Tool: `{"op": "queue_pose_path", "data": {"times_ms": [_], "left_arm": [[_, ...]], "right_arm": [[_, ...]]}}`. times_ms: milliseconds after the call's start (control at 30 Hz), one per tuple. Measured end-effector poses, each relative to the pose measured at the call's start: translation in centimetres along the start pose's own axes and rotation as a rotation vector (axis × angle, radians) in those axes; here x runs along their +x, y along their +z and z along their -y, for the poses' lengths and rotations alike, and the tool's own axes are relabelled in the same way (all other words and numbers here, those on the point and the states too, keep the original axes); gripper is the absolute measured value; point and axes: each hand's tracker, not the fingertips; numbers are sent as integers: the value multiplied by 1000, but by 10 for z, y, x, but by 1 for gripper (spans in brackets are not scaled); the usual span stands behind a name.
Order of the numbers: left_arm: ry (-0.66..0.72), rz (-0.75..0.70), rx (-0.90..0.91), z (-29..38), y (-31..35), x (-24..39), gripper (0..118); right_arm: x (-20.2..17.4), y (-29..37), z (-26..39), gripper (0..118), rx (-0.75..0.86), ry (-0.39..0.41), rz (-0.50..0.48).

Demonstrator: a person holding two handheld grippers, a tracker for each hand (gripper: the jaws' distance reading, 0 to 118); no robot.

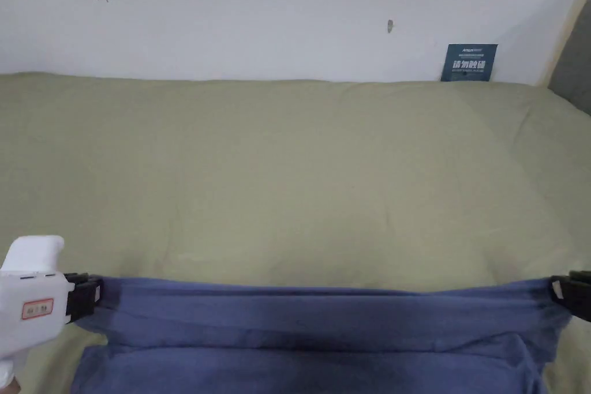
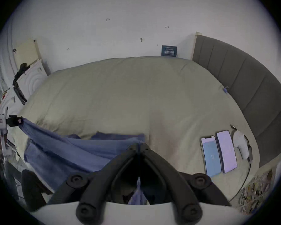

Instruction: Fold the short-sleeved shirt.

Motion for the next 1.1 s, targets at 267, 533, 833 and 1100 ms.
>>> {"op": "queue_pose_path", "data": {"times_ms": [267, 533, 833, 1100], "left_arm": [[11, 11, -23, 77, 26, -7, 2], [29, -15, -52, 112, 11, -5, 50], [96, -82, 8, 102, 35, -8, 91], [219, -7, -46, 94, 43, -27, 0]], "right_arm": [[-6, 31, 80, 0, -46, 29, -9], [-7, 13, 117, 8, -113, 7, -10], [-28, 23, 106, 90, -22, 4, 31], [-109, 62, 102, 0, 205, 87, 82]]}}
